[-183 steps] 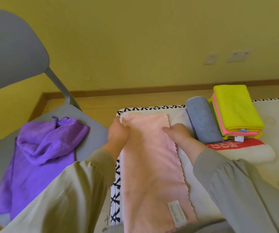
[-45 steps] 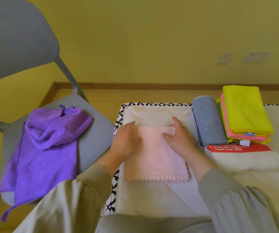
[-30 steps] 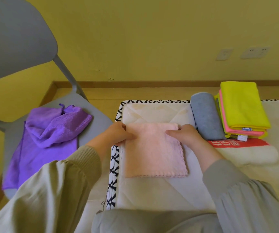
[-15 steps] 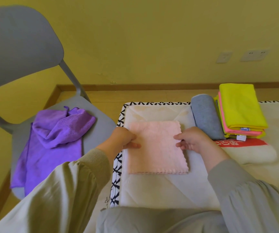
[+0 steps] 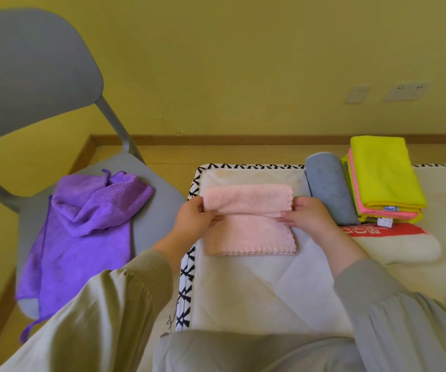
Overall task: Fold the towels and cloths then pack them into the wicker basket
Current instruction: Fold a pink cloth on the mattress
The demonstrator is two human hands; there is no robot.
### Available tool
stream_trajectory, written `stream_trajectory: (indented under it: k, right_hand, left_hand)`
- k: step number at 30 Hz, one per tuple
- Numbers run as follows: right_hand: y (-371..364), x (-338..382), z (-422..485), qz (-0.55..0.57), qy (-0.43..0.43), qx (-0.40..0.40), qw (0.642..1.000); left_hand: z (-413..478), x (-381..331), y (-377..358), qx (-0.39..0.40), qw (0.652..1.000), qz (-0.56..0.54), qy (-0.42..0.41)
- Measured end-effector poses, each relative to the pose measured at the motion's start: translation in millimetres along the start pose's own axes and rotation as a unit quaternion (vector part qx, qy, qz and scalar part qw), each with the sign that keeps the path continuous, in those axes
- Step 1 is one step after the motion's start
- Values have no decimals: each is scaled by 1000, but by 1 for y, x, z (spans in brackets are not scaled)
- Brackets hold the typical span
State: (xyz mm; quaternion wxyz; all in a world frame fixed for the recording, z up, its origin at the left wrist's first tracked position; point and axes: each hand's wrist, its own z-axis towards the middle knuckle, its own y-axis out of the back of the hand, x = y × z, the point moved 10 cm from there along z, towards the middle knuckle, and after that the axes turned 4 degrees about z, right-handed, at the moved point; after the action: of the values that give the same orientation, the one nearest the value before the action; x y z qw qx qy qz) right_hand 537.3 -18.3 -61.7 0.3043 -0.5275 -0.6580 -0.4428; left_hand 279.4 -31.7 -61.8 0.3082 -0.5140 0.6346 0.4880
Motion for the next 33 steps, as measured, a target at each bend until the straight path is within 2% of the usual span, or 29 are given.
stream_trajectory:
  k: [6, 12, 14, 18, 22, 24, 26, 28, 30, 33]
  right_hand:
    - [5, 4, -10, -73, 9, -9, 997]
    - [-3, 8, -13, -125, 11, 16, 992]
    - [-6, 13, -14, -130, 34, 19, 991]
    - [0, 33, -18, -114, 95, -27, 989]
    - [-9, 49, -27, -250, 174, -31, 952]
    - [-20, 60, -36, -331, 237, -18, 913]
    - [-34, 71, -50, -428, 316, -9, 847]
    - [-44, 73, -63, -504, 342, -2, 793]
    - [-49, 72, -70, -545, 358, 3, 758]
    - [-59, 59, -82, -614, 386, 35, 688]
  left_hand:
    - [-16, -10, 1, 18, 998, 34, -57]
    - [-16, -21, 14, 28, 992, 100, -70]
    - [-15, -25, 14, 47, 990, 111, -75]
    - [-16, -38, 12, 54, 988, 95, -105]
    - [-22, -43, 7, 24, 972, 186, -145]
    - [-29, -45, 3, 9, 937, 290, -196]
    - [-44, -56, -5, -10, 870, 390, -302]
    - [-62, -61, -16, -10, 809, 430, -399]
    - [-73, -61, -24, -3, 772, 454, -444]
    - [-81, -54, -35, 4, 715, 532, -453]
